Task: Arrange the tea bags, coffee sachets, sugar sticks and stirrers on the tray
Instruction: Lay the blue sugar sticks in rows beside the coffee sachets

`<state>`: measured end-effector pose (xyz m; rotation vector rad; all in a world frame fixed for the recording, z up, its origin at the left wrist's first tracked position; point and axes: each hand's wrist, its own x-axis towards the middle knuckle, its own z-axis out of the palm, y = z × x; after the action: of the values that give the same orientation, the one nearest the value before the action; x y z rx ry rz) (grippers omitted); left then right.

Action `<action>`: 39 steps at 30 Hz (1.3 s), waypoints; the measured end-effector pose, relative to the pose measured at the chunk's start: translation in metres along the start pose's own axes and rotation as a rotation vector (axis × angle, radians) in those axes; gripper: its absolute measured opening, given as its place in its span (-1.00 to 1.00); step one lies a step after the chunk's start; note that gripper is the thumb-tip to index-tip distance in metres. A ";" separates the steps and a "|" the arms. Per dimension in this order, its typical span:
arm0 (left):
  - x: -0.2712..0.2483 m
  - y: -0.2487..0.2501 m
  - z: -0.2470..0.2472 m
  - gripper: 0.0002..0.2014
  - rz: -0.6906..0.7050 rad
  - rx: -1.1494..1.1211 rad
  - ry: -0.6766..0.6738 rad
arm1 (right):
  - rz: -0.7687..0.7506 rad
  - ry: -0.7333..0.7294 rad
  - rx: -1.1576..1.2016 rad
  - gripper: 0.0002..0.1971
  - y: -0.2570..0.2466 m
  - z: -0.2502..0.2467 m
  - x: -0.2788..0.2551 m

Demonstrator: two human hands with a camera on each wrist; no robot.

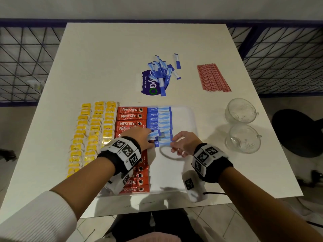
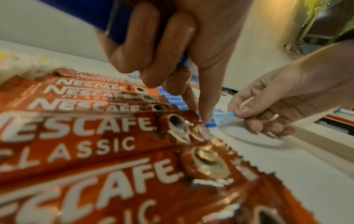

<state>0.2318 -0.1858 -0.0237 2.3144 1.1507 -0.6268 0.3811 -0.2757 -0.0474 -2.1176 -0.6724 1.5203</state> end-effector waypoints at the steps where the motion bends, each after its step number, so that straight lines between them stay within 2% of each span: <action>1: 0.001 0.000 0.000 -0.66 -0.001 0.014 -0.006 | -0.003 0.015 0.001 -0.83 0.001 0.001 0.000; 14: 0.004 0.000 0.000 -0.64 -0.004 0.068 -0.031 | -0.032 0.071 -0.078 -0.79 0.002 0.006 0.005; 26: 0.003 -0.002 -0.001 -0.64 0.024 -0.010 -0.041 | -0.040 0.068 -0.053 -0.78 0.001 0.003 0.004; 29: 0.000 -0.002 -0.003 -0.62 0.084 -0.139 -0.021 | -0.108 0.060 -0.042 -0.72 -0.006 -0.002 0.000; 31: -0.003 -0.002 -0.003 -0.62 0.133 -0.257 -0.029 | -0.177 0.001 0.022 -0.75 -0.017 -0.005 -0.007; 34: -0.006 0.002 -0.005 -0.80 0.173 -0.400 -0.035 | -0.304 -0.120 0.105 -0.85 -0.032 -0.009 -0.019; 37: -0.009 0.003 -0.013 -0.81 0.178 -0.472 -0.055 | -0.432 -0.170 0.033 -0.71 -0.045 -0.011 -0.026; 39: -0.009 0.001 -0.016 -0.84 0.177 -0.504 -0.059 | -0.505 -0.169 -0.007 -0.77 -0.051 -0.010 -0.028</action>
<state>0.2308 -0.1818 -0.0055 1.9224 0.9328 -0.2925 0.3768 -0.2537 0.0071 -1.6584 -1.1691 1.4091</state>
